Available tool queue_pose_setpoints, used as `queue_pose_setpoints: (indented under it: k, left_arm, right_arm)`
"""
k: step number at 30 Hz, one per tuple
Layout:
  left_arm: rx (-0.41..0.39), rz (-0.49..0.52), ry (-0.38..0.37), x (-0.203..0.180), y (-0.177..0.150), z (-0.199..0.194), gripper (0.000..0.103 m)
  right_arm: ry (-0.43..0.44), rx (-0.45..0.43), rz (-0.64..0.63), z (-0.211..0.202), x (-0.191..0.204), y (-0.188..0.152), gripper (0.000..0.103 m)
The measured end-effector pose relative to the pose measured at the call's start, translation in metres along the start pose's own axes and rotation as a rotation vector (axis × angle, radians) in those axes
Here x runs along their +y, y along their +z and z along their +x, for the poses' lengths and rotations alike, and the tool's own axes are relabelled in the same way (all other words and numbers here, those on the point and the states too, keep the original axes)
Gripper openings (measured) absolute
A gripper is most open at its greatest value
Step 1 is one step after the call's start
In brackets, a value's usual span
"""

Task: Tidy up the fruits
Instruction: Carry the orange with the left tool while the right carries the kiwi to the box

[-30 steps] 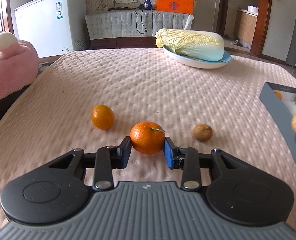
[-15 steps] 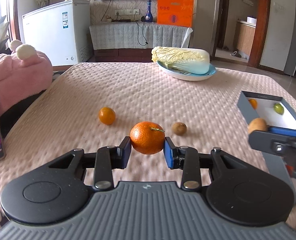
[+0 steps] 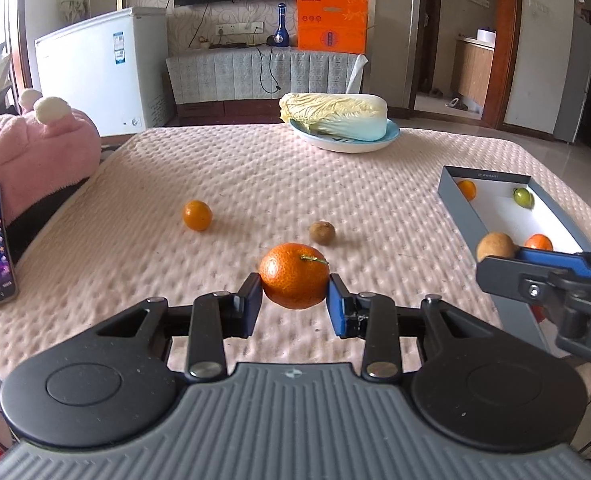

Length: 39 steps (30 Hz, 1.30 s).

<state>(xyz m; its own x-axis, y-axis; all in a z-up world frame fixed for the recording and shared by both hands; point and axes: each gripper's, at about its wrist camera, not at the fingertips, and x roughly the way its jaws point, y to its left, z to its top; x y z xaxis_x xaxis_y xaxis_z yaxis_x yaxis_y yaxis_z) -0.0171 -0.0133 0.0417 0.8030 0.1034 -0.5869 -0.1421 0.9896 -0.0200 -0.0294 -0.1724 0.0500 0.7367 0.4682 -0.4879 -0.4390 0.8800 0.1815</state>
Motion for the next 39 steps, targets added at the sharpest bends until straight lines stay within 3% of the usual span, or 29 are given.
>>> queue_pose_setpoints:
  k: [16, 39]
  left_arm:
    - [-0.003, 0.022, -0.073, -0.038, 0.007, 0.016, 0.04]
    - [-0.036, 0.049, -0.135, -0.06, 0.014, 0.017, 0.04]
  right_arm:
    - [-0.002, -0.009, 0.021, -0.01, -0.02, 0.0, 0.025]
    - [-0.011, -0.037, 0.036, -0.021, -0.033, 0.001, 0.025]
